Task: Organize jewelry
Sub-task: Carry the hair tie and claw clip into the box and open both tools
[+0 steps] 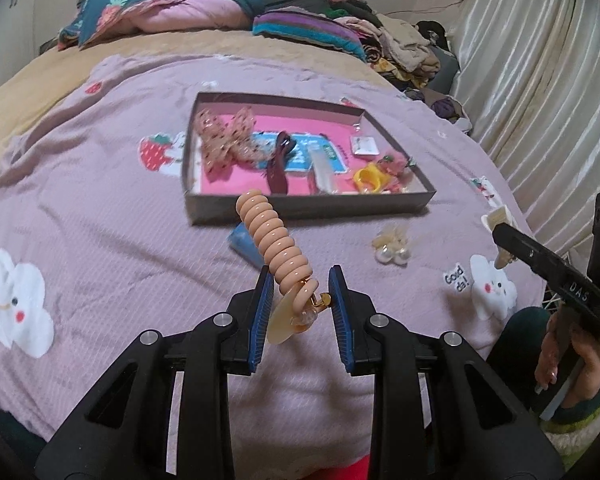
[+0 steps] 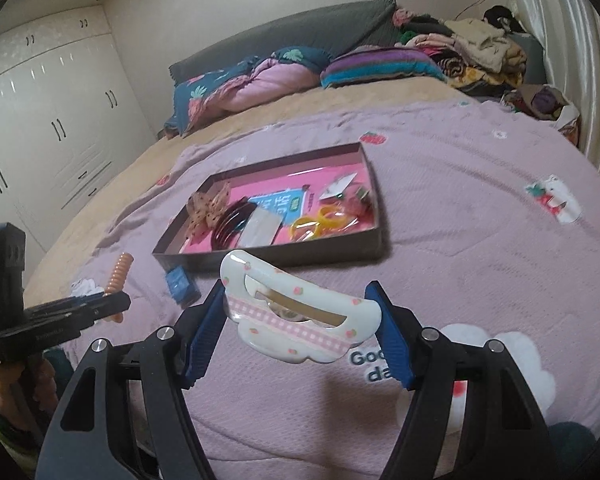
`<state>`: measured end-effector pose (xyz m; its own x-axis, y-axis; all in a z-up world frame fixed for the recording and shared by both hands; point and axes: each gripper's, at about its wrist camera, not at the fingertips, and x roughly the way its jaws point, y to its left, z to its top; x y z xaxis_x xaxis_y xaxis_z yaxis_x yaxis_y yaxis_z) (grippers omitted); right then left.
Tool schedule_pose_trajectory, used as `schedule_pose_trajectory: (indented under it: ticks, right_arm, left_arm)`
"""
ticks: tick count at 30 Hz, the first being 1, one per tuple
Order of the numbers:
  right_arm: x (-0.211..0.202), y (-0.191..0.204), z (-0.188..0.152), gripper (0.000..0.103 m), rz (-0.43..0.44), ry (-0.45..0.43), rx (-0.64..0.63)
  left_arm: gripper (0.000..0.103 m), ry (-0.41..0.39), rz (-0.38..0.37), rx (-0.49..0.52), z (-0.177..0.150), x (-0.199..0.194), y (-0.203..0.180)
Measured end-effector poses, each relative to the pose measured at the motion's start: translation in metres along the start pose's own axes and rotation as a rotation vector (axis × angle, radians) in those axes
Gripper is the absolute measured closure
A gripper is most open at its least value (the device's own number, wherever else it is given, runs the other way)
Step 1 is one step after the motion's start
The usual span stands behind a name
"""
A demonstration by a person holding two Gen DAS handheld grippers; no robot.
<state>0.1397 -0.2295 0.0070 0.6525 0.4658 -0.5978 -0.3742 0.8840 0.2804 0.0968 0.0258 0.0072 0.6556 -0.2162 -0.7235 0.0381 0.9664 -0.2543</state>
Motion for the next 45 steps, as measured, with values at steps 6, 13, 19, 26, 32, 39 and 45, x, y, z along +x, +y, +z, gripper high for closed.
schedule_pose_trajectory:
  ticks: [6,13,19,26,32,39,45]
  right_arm:
    - [-0.003,-0.008,0.008,0.035,-0.014,-0.032,0.001]
    - [-0.004,-0.010,0.025,0.035,-0.029,-0.067,-0.026]
    - [0.003,-0.005,0.048,0.035,-0.019,-0.082,-0.067]
    - [0.017,0.005,0.075,0.035,-0.001,-0.098,-0.106]
    - [0.032,0.014,0.098,0.035,0.017,-0.112,-0.124]
    - [0.068,0.023,0.114,0.035,0.016,-0.078,-0.160]
    - [0.108,0.013,0.105,0.035,-0.014,-0.003,-0.174]
  left_arm:
    - [0.083,-0.023,0.000,0.012,0.023,0.006,-0.007]
    - [0.082,-0.050,-0.005,0.010,0.049,0.014,-0.011]
    - [0.082,-0.070,-0.001,0.010,0.069,0.017,-0.012]
    - [0.082,-0.078,0.017,0.013,0.082,0.022,-0.009]
    - [0.082,-0.087,0.045,0.009,0.093,0.030,-0.003]
    - [0.082,-0.068,0.089,0.001,0.102,0.049,0.005]
    - [0.082,-0.032,0.127,-0.007,0.102,0.069,0.013]
